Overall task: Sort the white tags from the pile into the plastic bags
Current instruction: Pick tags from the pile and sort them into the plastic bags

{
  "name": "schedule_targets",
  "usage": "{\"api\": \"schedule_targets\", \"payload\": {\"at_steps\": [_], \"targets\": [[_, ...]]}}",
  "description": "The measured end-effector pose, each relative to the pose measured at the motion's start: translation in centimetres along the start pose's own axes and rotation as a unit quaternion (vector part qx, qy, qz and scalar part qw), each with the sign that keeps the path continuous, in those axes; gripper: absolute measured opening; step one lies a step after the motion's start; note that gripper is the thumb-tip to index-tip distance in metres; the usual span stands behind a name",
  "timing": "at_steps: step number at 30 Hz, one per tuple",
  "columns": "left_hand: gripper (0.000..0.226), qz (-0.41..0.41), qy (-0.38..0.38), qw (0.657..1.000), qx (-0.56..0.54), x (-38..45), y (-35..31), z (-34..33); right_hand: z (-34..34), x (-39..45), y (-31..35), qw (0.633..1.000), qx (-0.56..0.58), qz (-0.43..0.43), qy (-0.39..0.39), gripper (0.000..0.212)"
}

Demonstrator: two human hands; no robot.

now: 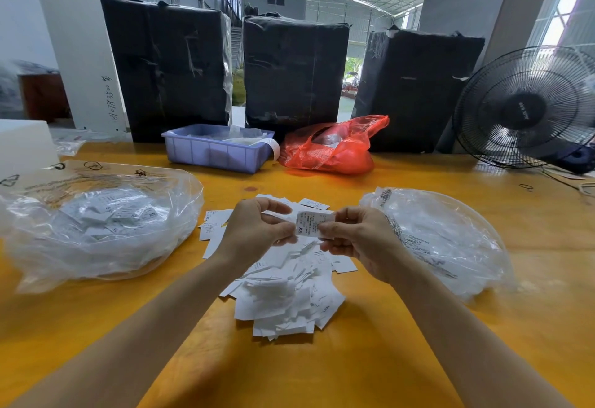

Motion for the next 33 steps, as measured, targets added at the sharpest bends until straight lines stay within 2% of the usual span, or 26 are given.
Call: {"api": "schedule_targets", "payload": {"at_steps": [7, 15, 21, 28, 33], "targets": [[0.023, -0.019, -0.032, 0.999, 0.008, -0.08, -0.36, 0.41, 0.64, 0.15, -0.17, 1.0, -0.002, -0.01, -0.025, 0.015], [0.027, -0.02, -0.014, 1.0, 0.001, -0.09, -0.18, -0.18, 0.69, 0.32, -0.39, 0.999, 0.03, -0.017, -0.007, 0.012], [0.023, -0.026, -0.047, 0.998, -0.015, 0.02, -0.06, 0.41, 0.34, 0.18, -0.3, 0.999, 0.005, -0.016, 0.033, 0.012], [0.013, 0.005, -0.02, 0.998, -0.065, 0.21, 0.59, -0.24, 0.17, 0.25, -0.42, 0.998, -0.028, -0.014, 0.046, 0.016], [0.013, -0.007, -0.01, 0.999, -0.036, 0.14, 0.24, -0.38, 0.01, 0.2, -0.37, 0.998, -0.049, -0.005, 0.047, 0.016]]}}
Point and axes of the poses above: each hand's wrist, its own x-axis towards the middle knuckle, its own z-axis out of the back of the hand, y = z × x, the point moved 7 cm from there along x, towards the middle knuckle, and after that the axes turned 2 degrees about y, right-handed, at the moved point
